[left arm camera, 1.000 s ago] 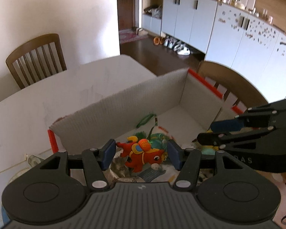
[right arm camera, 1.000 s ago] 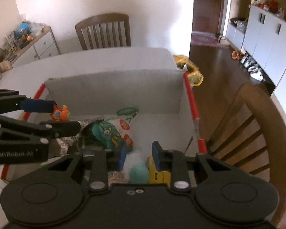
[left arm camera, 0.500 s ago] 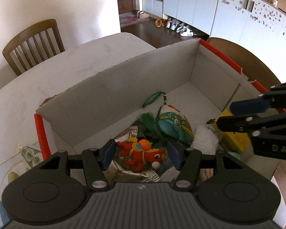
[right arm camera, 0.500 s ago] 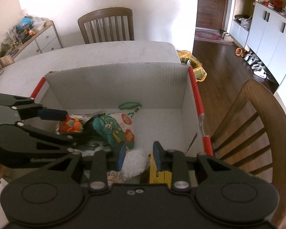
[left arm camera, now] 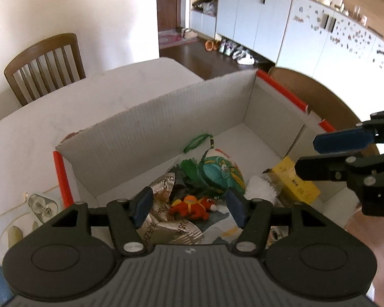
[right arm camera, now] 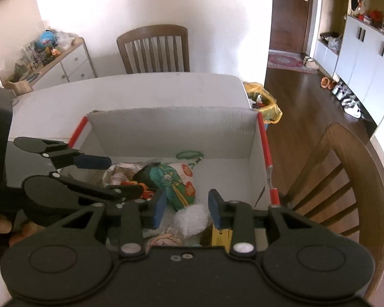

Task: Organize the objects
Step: 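Withdraw both tools from the box back to the table, then reach the right tool to the light-blue correction tape while the left approaches the cream cylinder, then grasp the correction tape with the right tool while the left grasps the cream cylinder, then carry the correction tape and cream cylinder into the shoebox and open both tools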

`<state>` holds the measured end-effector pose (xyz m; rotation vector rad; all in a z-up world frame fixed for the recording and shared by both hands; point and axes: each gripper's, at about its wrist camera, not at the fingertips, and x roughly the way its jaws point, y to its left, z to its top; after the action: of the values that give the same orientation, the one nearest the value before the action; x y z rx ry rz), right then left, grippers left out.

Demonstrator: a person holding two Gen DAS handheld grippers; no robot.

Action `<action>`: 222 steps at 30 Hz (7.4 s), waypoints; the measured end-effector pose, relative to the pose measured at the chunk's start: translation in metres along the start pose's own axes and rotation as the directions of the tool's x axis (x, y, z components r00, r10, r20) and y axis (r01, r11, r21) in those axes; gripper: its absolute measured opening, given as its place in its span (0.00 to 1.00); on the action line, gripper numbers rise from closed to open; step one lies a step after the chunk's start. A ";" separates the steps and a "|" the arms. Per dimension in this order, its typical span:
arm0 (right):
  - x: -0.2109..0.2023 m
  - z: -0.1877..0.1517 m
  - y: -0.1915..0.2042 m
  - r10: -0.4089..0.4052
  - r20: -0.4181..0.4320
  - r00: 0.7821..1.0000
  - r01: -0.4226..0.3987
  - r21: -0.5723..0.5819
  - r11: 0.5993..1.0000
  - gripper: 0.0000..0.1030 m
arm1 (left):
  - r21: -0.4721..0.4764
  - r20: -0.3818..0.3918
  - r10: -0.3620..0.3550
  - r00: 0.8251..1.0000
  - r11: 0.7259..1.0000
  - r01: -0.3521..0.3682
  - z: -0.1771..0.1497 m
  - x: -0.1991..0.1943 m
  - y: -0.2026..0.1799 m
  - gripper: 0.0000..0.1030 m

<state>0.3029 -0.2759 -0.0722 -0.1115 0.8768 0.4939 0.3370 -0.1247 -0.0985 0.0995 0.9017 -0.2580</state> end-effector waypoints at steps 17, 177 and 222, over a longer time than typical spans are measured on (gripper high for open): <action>-0.046 -0.007 0.022 0.030 0.083 0.996 -0.029 -0.015 0.999 0.47 | -0.050 0.172 -0.023 0.985 0.998 0.032 -0.018 -0.080 -0.006 0.65; 0.028 0.027 0.235 0.072 -0.021 0.997 -0.069 0.091 0.993 0.53 | -0.201 0.174 0.066 0.983 0.979 -0.030 -0.123 -0.147 0.190 0.15; 0.005 -0.023 0.000 -0.074 0.008 0.997 0.070 0.214 0.974 0.53 | -0.004 0.137 0.011 0.991 1.000 -0.010 -0.016 -0.064 -0.014 0.15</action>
<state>0.2894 -0.2810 -0.0914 0.0573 0.9013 0.3302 0.2831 -0.1232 -0.0580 0.0824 0.7653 -0.2504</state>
